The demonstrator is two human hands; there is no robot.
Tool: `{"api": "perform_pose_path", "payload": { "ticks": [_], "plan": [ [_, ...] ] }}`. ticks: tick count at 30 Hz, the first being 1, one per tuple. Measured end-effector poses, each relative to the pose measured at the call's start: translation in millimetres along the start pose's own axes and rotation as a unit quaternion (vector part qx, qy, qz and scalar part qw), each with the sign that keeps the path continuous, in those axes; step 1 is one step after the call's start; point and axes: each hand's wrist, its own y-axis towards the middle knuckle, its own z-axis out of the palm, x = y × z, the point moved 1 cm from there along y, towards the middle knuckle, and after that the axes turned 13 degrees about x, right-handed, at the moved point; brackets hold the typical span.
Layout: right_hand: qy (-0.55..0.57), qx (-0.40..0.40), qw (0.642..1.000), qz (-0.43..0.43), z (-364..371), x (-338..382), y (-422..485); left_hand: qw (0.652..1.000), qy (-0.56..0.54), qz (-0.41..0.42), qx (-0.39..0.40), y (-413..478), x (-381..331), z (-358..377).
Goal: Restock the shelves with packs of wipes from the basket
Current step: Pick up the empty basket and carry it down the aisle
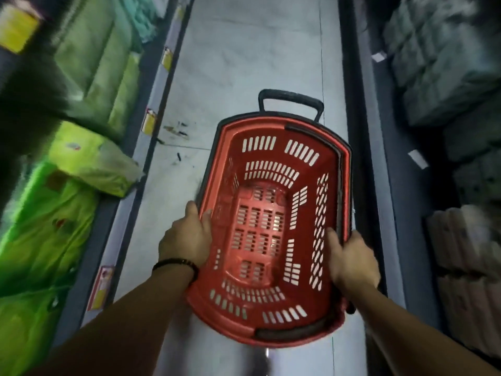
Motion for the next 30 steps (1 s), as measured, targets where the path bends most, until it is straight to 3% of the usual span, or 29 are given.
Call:
{"api": "perform_pose_path", "payload": {
  "ticks": [30],
  "plan": [
    [-0.063, 0.006, 0.998, -0.016, -281.5, 480.6, 614.2, 0.994, -0.105, -0.033, -0.015, 630.3, -388.4, -272.7]
  ]
}}
